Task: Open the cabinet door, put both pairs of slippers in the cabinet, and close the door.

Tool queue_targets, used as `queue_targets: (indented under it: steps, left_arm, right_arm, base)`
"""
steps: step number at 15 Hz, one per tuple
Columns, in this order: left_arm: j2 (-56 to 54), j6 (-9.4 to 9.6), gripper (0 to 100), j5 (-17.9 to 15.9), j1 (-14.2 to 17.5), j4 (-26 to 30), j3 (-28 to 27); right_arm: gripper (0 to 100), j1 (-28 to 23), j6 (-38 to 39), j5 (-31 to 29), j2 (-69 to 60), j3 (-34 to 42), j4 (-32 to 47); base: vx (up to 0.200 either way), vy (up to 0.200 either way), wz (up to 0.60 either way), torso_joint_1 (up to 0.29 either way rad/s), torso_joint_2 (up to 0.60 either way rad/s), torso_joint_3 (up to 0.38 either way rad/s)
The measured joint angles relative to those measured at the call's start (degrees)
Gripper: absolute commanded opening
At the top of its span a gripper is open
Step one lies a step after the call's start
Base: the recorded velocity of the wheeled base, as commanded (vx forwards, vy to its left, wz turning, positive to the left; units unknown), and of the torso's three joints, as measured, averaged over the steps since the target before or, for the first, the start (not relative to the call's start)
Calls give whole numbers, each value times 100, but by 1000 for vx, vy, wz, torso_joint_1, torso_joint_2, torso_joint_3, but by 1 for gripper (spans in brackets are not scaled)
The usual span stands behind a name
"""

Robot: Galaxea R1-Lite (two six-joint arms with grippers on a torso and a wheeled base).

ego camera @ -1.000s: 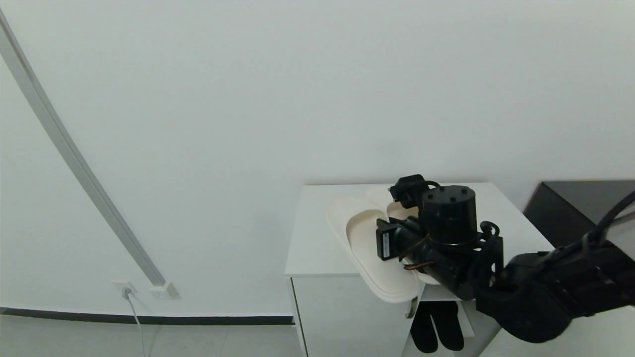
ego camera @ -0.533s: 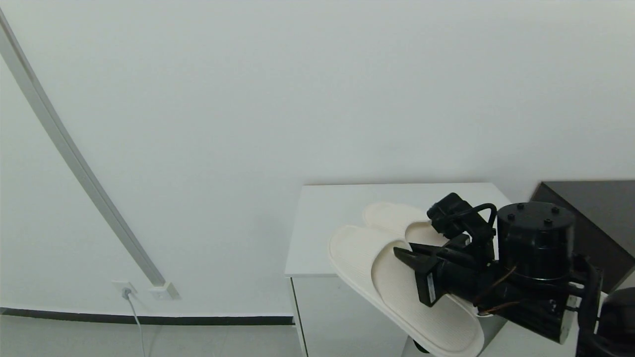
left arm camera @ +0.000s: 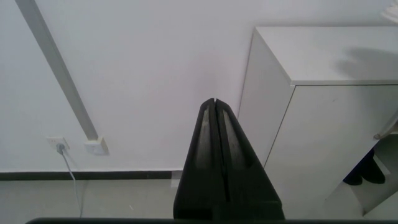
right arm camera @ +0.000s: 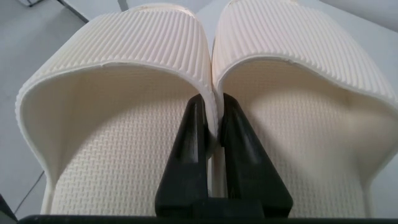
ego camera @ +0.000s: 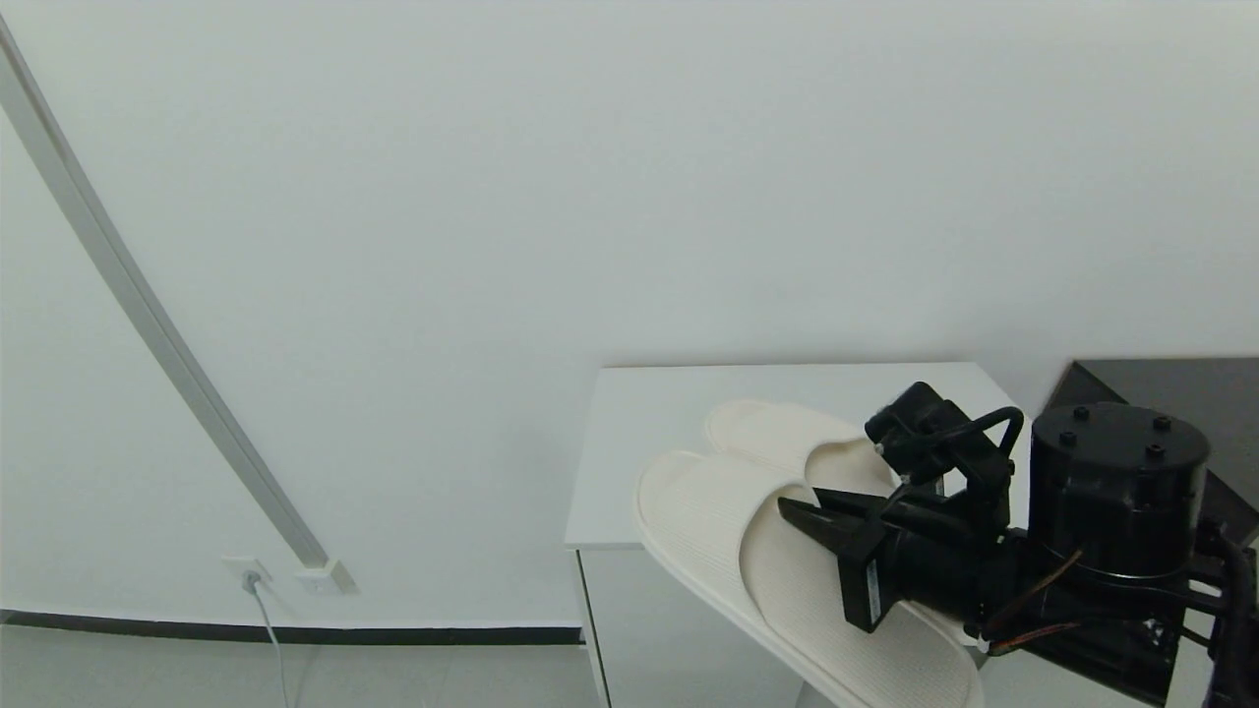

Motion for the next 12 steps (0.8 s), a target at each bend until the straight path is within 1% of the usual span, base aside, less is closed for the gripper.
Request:
queue_targets:
  steps: [9,12]
  left_arm:
    - [0,-5,0,-5,0,-2,0]
    - [0,-5,0,-5,2,0,0]
  right_arm:
    - [0,24,-6,-46,2,20,4]
    - [0,20,-13,-66,5,50,9]
  base:
    - [-200,0,0,2,4,2]
    - [0,0,0,0,0,0]
